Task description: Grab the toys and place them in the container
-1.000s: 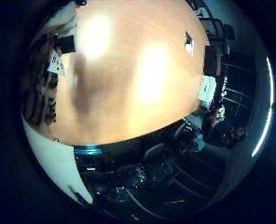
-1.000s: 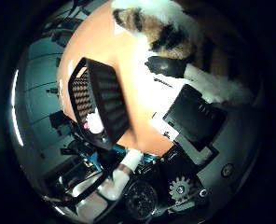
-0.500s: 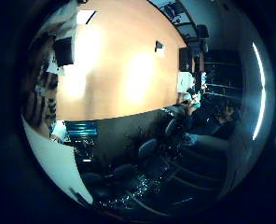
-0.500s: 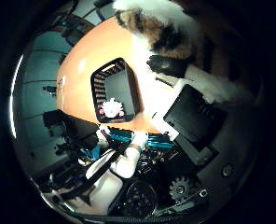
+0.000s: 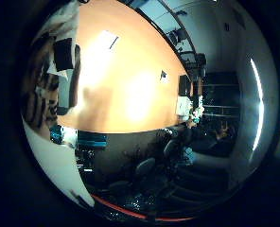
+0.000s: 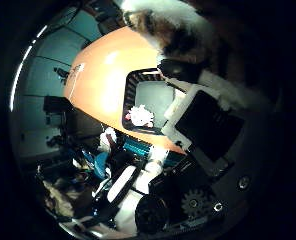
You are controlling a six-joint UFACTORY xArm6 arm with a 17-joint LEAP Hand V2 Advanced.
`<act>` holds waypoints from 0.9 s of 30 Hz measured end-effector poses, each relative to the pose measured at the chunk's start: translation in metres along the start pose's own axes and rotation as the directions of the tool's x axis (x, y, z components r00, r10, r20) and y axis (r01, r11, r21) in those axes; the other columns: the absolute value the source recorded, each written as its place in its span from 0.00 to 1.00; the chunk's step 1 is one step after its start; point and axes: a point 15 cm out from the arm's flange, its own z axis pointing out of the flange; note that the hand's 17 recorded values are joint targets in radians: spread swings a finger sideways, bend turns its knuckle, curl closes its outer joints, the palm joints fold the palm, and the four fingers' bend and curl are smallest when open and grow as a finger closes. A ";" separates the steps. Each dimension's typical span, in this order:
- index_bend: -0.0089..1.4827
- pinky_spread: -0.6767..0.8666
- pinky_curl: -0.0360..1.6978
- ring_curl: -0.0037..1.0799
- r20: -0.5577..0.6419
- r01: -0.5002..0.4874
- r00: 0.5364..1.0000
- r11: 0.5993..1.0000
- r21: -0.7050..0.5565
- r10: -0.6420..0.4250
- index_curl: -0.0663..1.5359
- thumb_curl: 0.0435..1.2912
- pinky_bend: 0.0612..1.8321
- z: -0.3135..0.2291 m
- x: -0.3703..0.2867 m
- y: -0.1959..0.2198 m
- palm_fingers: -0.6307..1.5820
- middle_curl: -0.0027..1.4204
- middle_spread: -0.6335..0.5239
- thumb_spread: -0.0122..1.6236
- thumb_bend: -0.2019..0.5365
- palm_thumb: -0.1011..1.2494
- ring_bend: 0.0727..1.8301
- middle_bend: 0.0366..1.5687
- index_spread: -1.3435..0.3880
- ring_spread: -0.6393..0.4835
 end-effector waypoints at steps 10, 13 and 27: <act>0.66 0.26 0.59 0.69 0.157 0.068 0.984 0.990 0.125 -0.087 0.63 0.43 0.57 0.016 -0.099 -0.054 0.77 0.68 0.37 0.73 0.26 0.86 0.73 0.76 0.60 0.35; 0.66 0.26 0.60 0.70 0.173 0.074 0.980 0.990 0.118 -0.094 0.63 0.43 0.57 0.041 -0.115 -0.063 0.77 0.68 0.37 0.73 0.26 0.86 0.73 0.76 0.60 0.35; 0.65 0.25 0.61 0.71 0.181 0.065 0.981 0.996 0.055 -0.074 0.64 0.44 0.56 0.132 -0.124 -0.064 0.77 0.69 0.37 0.73 0.25 0.84 0.72 0.76 0.60 0.35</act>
